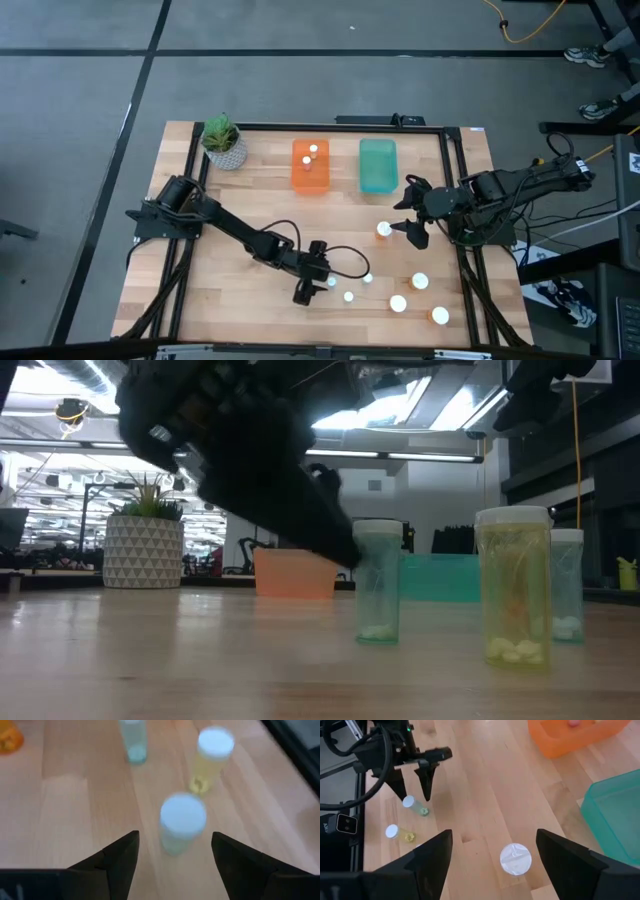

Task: Pick and place medicine bottles into bin by pill shape (circle, oval)
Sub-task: Put the small blue pill bottle into the orange bin

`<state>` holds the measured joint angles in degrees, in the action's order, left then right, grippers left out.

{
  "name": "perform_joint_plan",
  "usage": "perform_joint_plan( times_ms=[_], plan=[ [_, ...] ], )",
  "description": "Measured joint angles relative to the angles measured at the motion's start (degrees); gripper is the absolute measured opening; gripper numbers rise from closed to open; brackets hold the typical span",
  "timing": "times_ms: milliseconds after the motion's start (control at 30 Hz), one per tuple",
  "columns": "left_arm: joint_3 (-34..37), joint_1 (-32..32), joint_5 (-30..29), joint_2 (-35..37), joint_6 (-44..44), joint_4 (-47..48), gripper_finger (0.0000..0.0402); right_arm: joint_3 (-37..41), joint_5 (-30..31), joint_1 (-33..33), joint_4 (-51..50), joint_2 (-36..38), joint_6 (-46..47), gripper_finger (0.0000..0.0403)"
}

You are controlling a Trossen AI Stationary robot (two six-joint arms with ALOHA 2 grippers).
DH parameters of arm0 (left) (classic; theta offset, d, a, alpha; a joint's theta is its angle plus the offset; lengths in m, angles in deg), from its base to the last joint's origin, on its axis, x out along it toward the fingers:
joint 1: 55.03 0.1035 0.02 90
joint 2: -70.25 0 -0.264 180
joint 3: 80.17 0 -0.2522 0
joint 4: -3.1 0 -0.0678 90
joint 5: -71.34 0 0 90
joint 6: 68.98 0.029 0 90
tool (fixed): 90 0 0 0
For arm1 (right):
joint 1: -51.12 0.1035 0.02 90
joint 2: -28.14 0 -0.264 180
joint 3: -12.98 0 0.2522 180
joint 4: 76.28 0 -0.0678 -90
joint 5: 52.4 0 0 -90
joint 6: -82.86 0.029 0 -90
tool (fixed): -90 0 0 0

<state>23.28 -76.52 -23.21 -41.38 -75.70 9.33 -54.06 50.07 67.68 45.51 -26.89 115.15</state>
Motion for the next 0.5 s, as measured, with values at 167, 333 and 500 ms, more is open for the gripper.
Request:
perform_joint_plan(
  times_ms=[167,333,500],
  plan=[
    [0.0,0.0,-1.29,-1.27,2.68,-3.93,0.0243,0.01,-0.04,0.0,-0.52,-0.02,-0.02,0.0289],
    [0.0,0.15,-3.46,-1.25,4.53,-5.21,0.0241,0.0,-0.04,0.0,-0.78,-0.02,-0.42,0.0289],
    [0.0,0.23,-3.46,-1.25,3.88,-5.04,0.0217,0.01,-0.02,0.0,-0.81,-0.02,-1.32,0.0289]
  ],
)
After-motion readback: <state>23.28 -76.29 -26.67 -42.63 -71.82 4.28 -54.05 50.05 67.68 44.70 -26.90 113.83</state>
